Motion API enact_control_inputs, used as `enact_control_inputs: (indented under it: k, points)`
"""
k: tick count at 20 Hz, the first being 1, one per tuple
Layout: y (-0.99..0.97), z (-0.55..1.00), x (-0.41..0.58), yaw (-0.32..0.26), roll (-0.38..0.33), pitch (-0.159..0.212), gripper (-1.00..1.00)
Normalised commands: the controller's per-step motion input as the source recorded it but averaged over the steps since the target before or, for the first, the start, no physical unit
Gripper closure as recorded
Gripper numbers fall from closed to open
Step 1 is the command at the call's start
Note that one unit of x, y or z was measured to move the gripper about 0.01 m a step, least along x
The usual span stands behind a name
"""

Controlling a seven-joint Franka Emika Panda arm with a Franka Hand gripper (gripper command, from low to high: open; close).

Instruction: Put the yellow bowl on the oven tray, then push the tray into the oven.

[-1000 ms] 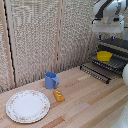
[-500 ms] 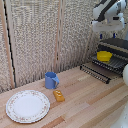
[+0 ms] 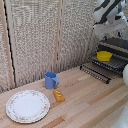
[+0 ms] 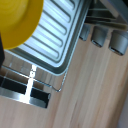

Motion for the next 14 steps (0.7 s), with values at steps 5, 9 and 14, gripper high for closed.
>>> enact_control_inputs:
  k: [5, 9, 14]
  points:
    - [0.01, -0.14, -0.2, 0.223, -0.275, 0.214, -1.0]
    - [0.25, 0.0, -0.064, 0.188, -0.205, 0.241, -1.0]
    - [0.8, 0.15, 0.095, 0.058, -0.072, 0.197, -1.0]
